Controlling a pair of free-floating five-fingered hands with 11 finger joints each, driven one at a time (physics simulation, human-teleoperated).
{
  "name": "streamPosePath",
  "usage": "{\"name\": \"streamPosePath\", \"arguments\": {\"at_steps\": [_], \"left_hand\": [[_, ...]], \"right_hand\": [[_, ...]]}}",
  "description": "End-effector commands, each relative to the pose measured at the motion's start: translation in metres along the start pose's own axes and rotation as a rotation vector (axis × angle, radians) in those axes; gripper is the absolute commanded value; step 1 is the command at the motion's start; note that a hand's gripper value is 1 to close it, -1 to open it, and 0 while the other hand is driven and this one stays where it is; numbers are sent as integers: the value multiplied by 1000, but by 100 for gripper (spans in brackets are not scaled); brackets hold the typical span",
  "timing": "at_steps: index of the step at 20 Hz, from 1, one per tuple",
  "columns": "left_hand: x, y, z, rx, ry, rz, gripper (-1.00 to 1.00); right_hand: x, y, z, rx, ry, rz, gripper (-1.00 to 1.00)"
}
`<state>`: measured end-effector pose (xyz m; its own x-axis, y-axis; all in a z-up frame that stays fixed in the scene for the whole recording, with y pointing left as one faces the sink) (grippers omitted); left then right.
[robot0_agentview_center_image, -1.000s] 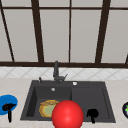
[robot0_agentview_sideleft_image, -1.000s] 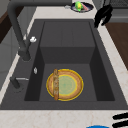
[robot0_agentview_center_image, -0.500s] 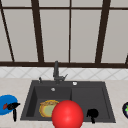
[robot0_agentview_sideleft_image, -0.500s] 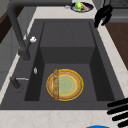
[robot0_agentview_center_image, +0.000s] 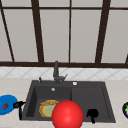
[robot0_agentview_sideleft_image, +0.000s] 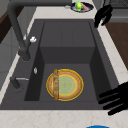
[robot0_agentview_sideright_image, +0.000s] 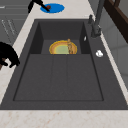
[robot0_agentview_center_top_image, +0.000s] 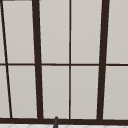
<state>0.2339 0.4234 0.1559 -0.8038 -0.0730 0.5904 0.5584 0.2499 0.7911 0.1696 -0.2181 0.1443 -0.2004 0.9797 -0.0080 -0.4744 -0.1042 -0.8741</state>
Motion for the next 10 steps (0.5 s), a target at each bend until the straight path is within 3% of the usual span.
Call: {"name": "streamPosePath", "arguments": {"at_steps": [1, 10], "left_hand": [[-13, -3, -20, -19, 35, -10, -100], [-62, -1, -66, -22, 39, -25, -100]], "right_hand": [[0, 0, 0, 0, 0, 0, 0], [0, 0, 0, 0, 0, 0, 0]]}}
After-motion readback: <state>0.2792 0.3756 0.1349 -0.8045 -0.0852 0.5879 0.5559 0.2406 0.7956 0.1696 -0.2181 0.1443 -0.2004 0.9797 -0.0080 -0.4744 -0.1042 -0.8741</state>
